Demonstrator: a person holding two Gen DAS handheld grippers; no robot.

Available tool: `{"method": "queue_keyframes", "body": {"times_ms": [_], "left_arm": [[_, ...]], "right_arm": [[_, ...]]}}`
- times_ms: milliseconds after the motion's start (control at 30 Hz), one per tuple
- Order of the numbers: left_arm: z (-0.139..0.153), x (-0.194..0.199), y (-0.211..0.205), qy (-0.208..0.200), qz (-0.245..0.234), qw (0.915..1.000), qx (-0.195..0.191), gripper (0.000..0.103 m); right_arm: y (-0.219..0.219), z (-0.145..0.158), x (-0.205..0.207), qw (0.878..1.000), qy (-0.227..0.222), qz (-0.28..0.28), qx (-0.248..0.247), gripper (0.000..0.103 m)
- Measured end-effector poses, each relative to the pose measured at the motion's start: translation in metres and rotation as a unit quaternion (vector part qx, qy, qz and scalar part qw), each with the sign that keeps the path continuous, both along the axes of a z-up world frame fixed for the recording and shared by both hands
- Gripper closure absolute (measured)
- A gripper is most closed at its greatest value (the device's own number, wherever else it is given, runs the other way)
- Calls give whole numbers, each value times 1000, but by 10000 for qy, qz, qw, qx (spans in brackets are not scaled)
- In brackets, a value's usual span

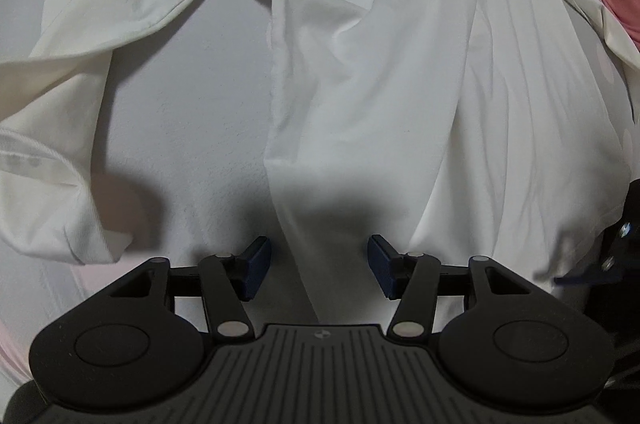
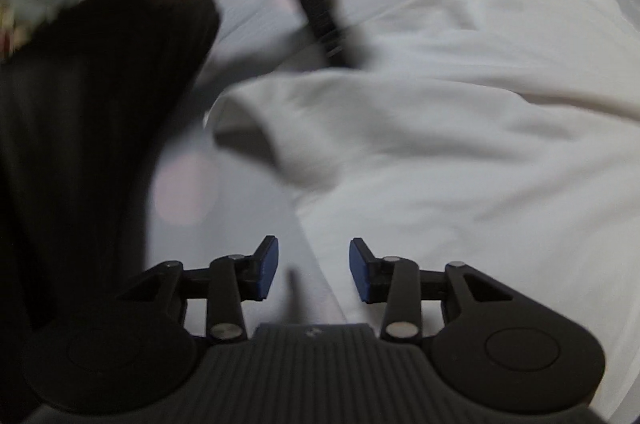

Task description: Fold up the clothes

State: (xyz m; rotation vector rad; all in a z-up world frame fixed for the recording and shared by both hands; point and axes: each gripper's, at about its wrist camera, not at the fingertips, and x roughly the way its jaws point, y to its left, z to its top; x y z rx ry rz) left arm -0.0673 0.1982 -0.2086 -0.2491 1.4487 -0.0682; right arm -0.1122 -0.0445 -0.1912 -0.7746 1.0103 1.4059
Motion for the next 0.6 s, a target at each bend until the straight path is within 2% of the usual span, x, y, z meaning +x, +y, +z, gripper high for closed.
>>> {"method": "queue_keyframes", "body": {"times_ms": [167, 233, 300, 333, 367, 400, 433, 600], "left_arm": [[0, -1, 9, -52, 212, 9997, -124, 61], [0, -2, 10, -91, 269, 9995, -153, 61], [0, -3, 10, -147, 276, 9994, -131, 62], [1, -4, 10, -188, 271, 9994, -97, 69], [3, -5, 11, -232, 261, 9994, -78, 84], [4, -5, 12, -279, 247, 9993, -69, 91], [6, -6, 14, -310, 263, 9991, -130, 101], [22, -12, 26, -395, 223, 9985, -296, 102]], "right_arm": [[-2, -12, -20, 9956, -838, 421, -80, 63], [-2, -16, -28, 9913, -1172, 588, -111, 70], [-3, -21, -36, 9856, -1504, 754, -143, 91], [-3, -23, -40, 9823, -1669, 837, -159, 95], [-4, -25, -44, 9786, -1833, 920, -174, 99], [-5, -26, -47, 9758, -1941, 985, -193, 100], [-9, -21, -44, 9777, -1839, 985, -226, 100], [-31, 6, -28, 9855, -1329, 984, -388, 100]]}}
